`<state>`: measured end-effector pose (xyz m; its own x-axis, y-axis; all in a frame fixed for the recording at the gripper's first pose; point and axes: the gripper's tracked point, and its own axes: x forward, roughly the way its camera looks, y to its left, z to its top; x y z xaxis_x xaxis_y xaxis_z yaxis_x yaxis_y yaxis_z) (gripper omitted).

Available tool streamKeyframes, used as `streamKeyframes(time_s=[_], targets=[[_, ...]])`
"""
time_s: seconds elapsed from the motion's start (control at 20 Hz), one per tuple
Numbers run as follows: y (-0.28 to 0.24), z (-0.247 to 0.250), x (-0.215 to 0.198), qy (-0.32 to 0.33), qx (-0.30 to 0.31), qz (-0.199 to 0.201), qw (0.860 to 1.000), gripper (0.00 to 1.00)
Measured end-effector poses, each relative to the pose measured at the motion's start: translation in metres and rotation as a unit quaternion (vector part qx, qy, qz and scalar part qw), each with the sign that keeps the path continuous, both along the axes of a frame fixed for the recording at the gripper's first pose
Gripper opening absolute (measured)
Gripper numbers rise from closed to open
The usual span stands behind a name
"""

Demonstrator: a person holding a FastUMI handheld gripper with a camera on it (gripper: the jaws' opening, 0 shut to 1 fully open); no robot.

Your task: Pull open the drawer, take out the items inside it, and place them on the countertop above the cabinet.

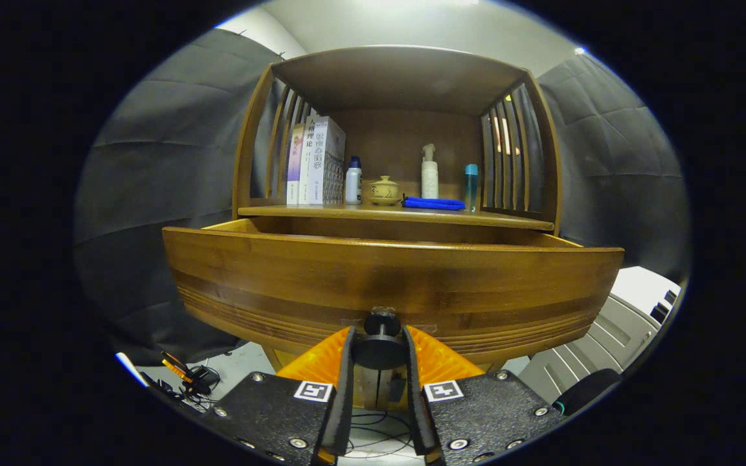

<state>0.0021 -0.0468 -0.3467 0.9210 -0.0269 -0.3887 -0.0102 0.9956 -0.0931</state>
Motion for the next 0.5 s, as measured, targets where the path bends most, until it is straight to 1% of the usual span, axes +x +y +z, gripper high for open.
streamKeyframes(time_s=[0.15,0.35,0.5], targets=[[0.005,0.003,-0.017,0.003,-0.012,0.007,1.0,0.38],[0.013,0.006,-0.035,0.012,-0.009,0.007,1.0,0.38],[0.019,0.006,-0.05,0.016,-0.012,0.019,1.0,0.38]])
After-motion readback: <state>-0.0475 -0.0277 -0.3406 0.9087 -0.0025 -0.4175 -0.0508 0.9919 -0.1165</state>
